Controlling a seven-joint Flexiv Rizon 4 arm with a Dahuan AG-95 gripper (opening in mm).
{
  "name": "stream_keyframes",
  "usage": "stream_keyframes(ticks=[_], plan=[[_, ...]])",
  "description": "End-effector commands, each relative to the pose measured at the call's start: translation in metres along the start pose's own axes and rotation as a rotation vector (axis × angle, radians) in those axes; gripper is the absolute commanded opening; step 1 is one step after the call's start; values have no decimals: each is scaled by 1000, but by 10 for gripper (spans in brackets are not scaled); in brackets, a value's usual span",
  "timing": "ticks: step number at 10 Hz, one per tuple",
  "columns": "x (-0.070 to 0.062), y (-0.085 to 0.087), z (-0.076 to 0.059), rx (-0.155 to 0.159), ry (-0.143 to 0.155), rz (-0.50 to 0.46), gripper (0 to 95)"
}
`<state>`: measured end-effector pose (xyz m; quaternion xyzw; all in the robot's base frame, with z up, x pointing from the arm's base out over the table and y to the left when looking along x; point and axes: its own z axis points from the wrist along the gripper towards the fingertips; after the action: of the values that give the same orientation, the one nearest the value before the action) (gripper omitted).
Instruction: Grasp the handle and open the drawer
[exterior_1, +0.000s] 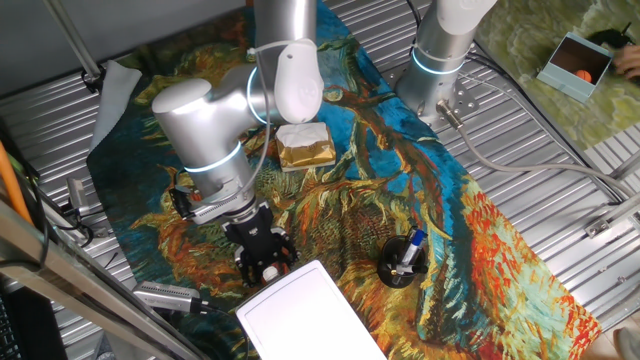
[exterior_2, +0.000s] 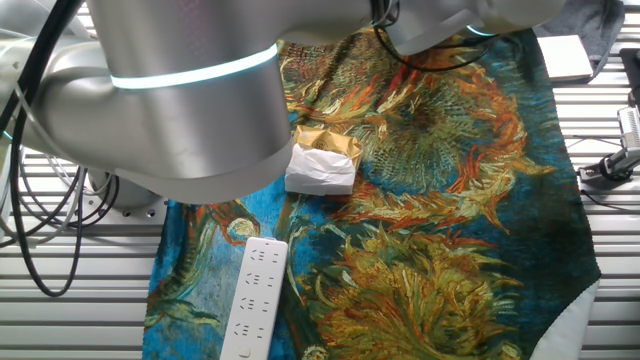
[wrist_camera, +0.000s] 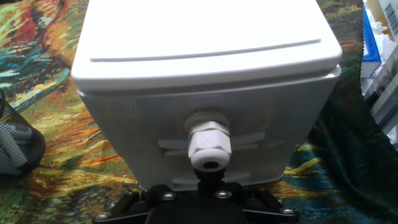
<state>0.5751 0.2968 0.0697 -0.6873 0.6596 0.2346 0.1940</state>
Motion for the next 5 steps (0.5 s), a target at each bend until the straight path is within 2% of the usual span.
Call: stream_keyframes(ticks=[1, 3, 4, 5], plan=[[0, 0, 0, -1, 0, -1, 570], [0, 1, 0, -1, 1, 0, 570], [0, 2, 0, -1, 1, 1, 380], [1, 2, 0, 0, 0, 0, 380]])
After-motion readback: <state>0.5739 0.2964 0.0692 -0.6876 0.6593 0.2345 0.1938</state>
